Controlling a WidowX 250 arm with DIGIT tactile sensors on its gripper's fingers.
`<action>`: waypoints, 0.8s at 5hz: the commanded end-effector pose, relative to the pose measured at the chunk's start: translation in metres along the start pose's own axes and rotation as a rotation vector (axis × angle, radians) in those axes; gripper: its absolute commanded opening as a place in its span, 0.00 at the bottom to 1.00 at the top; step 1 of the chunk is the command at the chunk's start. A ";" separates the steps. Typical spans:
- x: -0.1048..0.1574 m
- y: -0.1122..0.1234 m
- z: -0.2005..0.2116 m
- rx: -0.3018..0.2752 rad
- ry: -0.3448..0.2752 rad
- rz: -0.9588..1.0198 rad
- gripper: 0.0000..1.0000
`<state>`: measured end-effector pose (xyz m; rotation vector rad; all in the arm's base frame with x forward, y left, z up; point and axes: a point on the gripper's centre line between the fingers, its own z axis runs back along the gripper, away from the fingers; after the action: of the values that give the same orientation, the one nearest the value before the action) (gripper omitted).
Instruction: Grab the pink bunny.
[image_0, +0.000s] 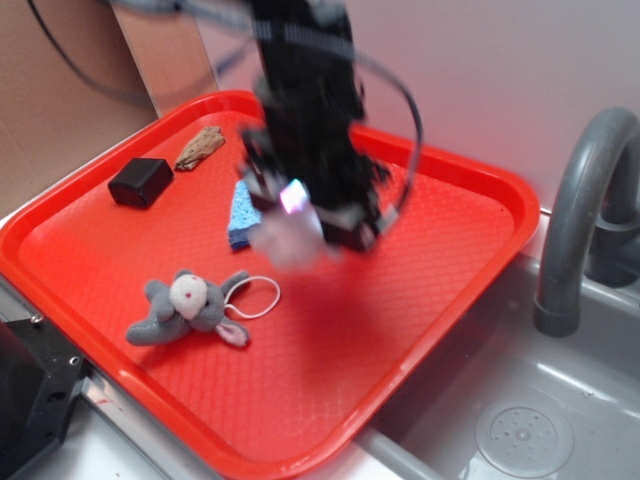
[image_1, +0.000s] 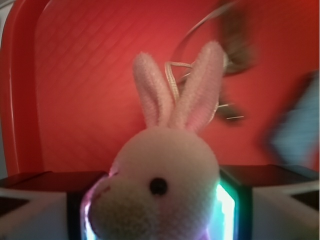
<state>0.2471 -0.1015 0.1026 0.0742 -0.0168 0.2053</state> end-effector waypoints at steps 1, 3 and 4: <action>0.001 0.069 0.110 0.024 -0.151 0.006 0.00; 0.003 0.079 0.157 -0.059 -0.178 -0.151 0.00; 0.006 0.073 0.174 -0.048 -0.228 -0.137 0.00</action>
<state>0.2344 -0.0408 0.2635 0.0584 -0.1920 0.0546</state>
